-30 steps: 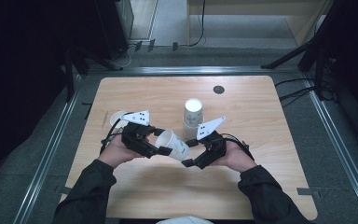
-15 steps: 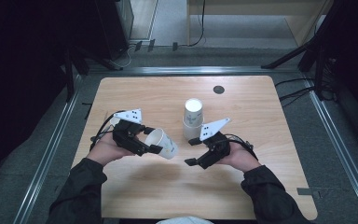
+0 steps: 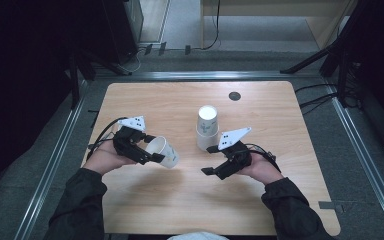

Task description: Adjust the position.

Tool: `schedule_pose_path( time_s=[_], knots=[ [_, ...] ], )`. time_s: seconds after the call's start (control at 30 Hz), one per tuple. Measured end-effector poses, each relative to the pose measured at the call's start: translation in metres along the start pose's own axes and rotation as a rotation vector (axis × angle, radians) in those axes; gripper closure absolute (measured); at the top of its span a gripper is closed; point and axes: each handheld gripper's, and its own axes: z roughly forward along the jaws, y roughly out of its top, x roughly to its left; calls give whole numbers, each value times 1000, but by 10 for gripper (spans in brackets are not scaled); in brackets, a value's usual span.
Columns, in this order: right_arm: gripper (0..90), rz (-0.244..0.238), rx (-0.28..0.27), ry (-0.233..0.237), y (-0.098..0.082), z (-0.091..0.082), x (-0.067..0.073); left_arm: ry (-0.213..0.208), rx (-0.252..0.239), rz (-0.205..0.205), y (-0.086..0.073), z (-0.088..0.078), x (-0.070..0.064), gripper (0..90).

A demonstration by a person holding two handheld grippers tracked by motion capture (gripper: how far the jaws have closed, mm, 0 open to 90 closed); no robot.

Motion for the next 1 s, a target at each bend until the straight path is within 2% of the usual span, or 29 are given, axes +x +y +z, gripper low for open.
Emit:
schedule_pose_path(
  time_s=[0.17, 0.43, 0.6, 0.73, 0.87, 1.0],
  knots=[
    [222, 15, 2, -25, -2, 1, -2, 29, 35, -7, -7, -1, 5, 234],
    [215, 16, 5, -23, -2, 1, -4, 87, 74, -29, -20, -10, 14, 234],
    [215, 14, 11, -17, -1, 4, -4, 139, 85, -50, -33, -19, 20, 234],
    [213, 10, 14, -7, 0, 7, -4, 183, 115, -52, -40, -25, 23, 233],
    [213, 14, 14, -6, 0, 8, -5, 190, 122, -58, -45, -30, 25, 233],
    [213, 12, 19, -2, 1, 8, -5, 223, 157, -56, -50, -33, 26, 233]
  ],
)
